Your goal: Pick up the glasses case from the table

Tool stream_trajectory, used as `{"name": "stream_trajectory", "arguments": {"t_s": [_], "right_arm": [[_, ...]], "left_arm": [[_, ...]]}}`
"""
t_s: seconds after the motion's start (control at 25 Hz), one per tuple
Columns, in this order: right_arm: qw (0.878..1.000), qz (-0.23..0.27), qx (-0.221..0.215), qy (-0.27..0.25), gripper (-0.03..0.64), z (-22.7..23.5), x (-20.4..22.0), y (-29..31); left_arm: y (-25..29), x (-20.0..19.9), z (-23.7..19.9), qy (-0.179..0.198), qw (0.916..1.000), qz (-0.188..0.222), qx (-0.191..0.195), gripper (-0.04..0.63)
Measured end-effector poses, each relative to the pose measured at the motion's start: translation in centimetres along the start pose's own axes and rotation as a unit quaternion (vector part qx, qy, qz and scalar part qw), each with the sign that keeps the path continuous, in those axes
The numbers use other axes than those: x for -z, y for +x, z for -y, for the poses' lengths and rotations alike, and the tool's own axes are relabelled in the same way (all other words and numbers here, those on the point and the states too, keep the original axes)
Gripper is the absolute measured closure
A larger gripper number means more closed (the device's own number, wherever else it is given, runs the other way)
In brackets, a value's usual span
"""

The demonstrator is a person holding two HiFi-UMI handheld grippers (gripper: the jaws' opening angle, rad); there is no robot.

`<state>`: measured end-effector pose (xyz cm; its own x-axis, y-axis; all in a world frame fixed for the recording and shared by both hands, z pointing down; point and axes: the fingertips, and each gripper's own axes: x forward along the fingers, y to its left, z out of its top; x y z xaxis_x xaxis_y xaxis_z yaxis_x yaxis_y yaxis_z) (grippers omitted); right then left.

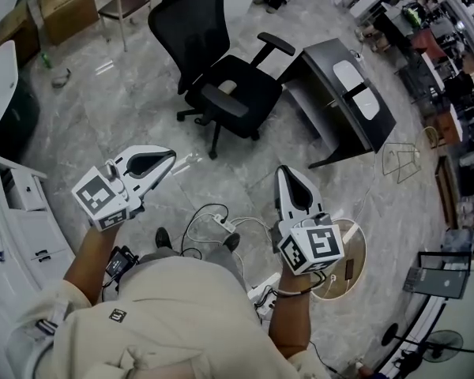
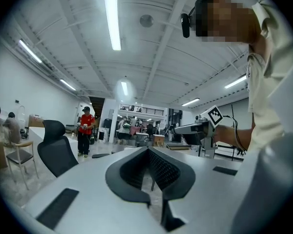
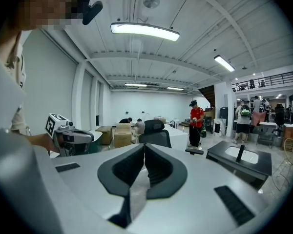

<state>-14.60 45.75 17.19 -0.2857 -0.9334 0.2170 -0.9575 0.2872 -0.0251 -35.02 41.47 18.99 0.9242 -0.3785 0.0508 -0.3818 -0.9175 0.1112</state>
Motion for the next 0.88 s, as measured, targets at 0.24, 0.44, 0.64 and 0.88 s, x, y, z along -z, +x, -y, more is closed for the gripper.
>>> {"name": "stream_trajectory", "arguments": {"t_s": [0.24, 0.44, 0.64, 0.88], "right_arm": [[0.999, -0.001, -0.039, 0.015, 0.592, 6.9, 1.8, -0.3], [0.998, 0.000, -0.064, 0.024, 0.592, 13.9, 2.7, -1.3], [0.997, 0.000, -0.076, 0.019, 0.592, 19.5, 2.8, -3.3], [0.996, 0.013, -0.081, 0.023, 0.592, 24.2, 2.5, -5.2]], "left_arm": [[6.5, 0.5, 2.8, 0.002, 0.9994, -0.015, -0.030, 0.581], [13.7, 0.5, 5.7, 0.004, 0.9988, -0.020, -0.045, 0.581], [19.5, 0.5, 9.4, 0.014, 0.9987, -0.021, -0.044, 0.581], [24.2, 0.3, 12.3, 0.020, 0.9985, -0.027, -0.042, 0.581]]}}
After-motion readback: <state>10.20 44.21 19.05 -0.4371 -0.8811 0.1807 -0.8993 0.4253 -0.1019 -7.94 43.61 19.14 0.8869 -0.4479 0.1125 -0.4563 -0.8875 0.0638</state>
